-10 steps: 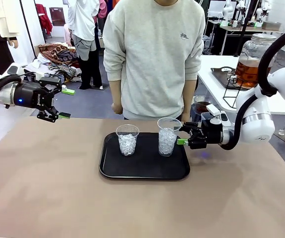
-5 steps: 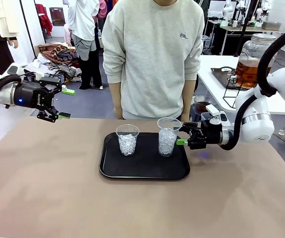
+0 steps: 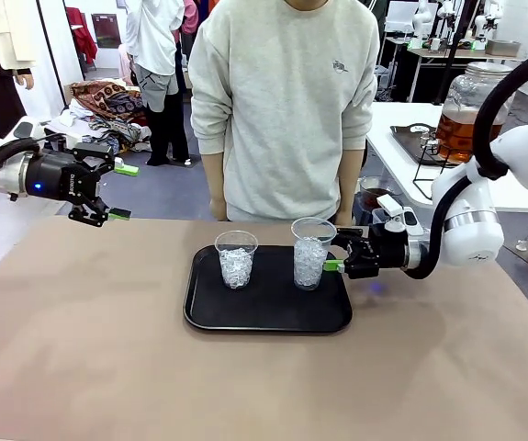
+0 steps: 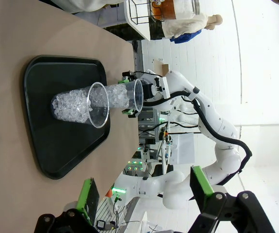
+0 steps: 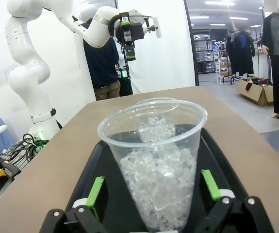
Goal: Pour the drink into the iced cup.
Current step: Pick up the iced cup indicated by the human and present it to them, then open the gripper to release the iced cup you were holding.
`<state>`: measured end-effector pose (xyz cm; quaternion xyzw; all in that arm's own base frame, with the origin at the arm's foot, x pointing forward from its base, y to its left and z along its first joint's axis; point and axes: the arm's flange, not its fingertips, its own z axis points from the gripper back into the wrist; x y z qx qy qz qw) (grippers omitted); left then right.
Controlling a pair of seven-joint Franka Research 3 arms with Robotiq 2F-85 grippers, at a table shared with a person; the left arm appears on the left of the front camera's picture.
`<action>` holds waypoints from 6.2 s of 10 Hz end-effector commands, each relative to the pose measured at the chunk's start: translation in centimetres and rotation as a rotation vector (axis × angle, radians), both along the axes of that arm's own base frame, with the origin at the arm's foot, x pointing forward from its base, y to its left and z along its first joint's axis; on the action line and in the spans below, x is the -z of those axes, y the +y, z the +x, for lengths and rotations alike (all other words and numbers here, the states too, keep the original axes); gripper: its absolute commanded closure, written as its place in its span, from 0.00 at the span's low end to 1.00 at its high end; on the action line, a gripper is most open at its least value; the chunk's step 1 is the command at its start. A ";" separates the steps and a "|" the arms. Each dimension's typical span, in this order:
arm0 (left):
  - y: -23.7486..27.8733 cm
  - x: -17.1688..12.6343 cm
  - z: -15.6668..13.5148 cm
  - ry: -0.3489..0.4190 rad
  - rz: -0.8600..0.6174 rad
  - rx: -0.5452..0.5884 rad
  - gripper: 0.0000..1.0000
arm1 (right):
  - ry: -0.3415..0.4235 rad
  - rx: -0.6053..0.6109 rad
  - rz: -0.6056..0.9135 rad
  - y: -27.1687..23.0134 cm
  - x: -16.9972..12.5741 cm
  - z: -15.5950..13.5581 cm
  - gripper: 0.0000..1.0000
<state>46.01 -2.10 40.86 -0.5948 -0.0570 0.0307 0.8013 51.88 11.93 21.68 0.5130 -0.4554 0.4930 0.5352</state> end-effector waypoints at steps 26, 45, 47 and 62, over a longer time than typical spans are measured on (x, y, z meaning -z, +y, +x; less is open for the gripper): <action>-0.1 0.0 0.0 -0.001 -0.013 -0.009 0.00 | 0.072 0.032 0.008 4.0 -0.5 0.4 0.14; -0.1 0.0 0.0 -0.001 -0.013 -0.009 0.00 | -0.104 -0.031 0.076 3.7 -14.9 7.1 0.14; -0.1 0.0 0.0 -0.001 -0.013 -0.009 0.00 | -0.128 -0.026 0.045 3.6 -14.2 6.5 0.14; -0.1 0.0 0.0 -0.001 -0.013 -0.009 0.00 | -0.128 -0.026 0.045 3.6 -14.2 6.5 0.14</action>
